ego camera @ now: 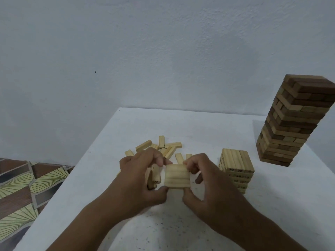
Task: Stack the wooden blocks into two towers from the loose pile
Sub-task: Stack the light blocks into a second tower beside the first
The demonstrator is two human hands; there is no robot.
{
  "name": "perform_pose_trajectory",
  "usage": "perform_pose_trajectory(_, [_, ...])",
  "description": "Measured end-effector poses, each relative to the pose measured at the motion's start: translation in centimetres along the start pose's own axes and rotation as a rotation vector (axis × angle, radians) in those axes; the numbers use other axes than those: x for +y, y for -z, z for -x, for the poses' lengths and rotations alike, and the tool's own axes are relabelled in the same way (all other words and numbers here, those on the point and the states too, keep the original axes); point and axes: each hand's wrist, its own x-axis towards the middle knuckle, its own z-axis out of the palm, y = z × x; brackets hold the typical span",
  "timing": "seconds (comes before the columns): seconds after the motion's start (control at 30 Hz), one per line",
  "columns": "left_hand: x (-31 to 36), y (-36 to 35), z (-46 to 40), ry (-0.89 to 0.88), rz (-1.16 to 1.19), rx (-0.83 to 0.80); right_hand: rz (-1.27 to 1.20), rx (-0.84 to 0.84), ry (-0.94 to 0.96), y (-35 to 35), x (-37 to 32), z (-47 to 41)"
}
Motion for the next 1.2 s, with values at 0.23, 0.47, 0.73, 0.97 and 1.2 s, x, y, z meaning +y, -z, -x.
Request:
perform_pose_trajectory(0.23, [4.0,0.0,-1.8,-0.028,0.238,0.112,-0.003,0.124,0.018,4.5,-0.8,-0.7])
perform_pose_trajectory(0.47, [6.8,-2.7,-4.6,0.008,0.27,0.101,-0.155,0.127,-0.103,8.8,1.4,-0.2])
perform_pose_trajectory(0.73, [8.1,-6.2,-6.2,0.048,0.281,-0.005,-0.092,0.089,-0.208,10.6,4.5,1.0])
perform_pose_trajectory(0.97, [7.6,-7.4,-6.4,0.066,0.291,-0.038,-0.112,0.065,-0.254,10.5,5.9,1.7])
perform_pose_trajectory(1.2, [7.3,-7.7,-6.1,0.083,0.235,-0.037,-0.09,0.066,-0.246,10.2,6.2,1.7])
